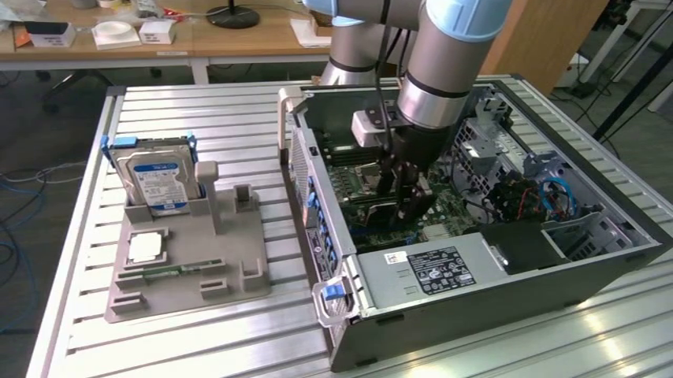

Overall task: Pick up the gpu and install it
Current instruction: 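Insert the gpu into the slot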

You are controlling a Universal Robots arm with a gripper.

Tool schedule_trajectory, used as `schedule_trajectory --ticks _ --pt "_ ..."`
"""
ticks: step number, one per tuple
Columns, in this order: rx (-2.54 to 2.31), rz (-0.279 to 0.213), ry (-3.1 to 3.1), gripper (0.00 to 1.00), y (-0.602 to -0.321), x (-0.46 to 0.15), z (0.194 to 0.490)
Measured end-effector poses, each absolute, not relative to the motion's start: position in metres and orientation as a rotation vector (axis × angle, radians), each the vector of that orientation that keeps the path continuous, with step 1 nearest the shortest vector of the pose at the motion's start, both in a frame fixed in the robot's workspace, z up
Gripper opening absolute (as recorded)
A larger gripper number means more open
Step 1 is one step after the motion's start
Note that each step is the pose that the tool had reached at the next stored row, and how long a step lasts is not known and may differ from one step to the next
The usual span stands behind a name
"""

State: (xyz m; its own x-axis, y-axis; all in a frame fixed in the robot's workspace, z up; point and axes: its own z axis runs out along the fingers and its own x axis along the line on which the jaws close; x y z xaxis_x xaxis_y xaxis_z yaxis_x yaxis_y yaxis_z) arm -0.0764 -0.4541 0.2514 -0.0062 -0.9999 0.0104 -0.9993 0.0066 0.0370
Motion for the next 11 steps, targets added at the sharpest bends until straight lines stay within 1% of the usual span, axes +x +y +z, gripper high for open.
schedule_trajectory --ticks 11 --pt "2.191 -0.029 -2.205 0.69 -0.454 -0.076 0.268"
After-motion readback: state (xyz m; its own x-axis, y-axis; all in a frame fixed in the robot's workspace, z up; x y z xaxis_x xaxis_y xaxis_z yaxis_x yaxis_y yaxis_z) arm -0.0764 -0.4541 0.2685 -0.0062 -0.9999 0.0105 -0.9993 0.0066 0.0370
